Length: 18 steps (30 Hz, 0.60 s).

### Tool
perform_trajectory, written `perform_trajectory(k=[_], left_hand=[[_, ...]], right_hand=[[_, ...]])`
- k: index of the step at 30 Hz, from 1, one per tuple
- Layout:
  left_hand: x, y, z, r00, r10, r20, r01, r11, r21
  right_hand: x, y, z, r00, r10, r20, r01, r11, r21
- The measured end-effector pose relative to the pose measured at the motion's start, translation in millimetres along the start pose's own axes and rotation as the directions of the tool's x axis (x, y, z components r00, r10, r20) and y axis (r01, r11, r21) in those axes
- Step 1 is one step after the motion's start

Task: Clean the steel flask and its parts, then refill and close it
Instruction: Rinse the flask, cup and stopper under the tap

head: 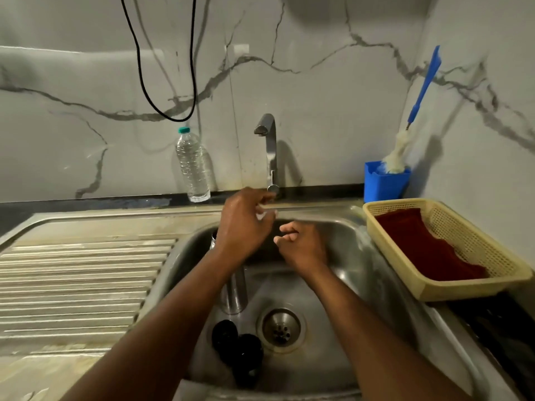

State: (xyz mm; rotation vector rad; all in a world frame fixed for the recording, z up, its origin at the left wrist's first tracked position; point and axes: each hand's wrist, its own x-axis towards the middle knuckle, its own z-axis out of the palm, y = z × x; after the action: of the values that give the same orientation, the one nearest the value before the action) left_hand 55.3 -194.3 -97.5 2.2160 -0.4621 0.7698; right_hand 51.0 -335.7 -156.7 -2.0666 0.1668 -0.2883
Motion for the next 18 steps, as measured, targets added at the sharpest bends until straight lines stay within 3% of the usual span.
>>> perform_trajectory(k=[2,9,15,18], left_hand=[[30,-1,5,1.0,-0.019,-0.014,0.02,0.999,0.051],[93,-13,46,0.961,-0.276,-0.03,0.278,0.955,0.105],[107,-18,63,0.943,-0.318,-0.103,0.326,0.942,0.081],[112,-20,59,0.933,-0.353,-0.074,0.357,0.931,0.068]], right_hand=[[0,-1,8,1.0,-0.007,0.013,0.007,1.0,0.012],[1,7,21,1.0,-0.015,0.016,0.015,1.0,-0.013],[4,14,25,1.0,-0.005,0.016,0.006,1.0,-0.021],[4,15,25,1.0,-0.007,0.014,0.007,1.0,-0.008]])
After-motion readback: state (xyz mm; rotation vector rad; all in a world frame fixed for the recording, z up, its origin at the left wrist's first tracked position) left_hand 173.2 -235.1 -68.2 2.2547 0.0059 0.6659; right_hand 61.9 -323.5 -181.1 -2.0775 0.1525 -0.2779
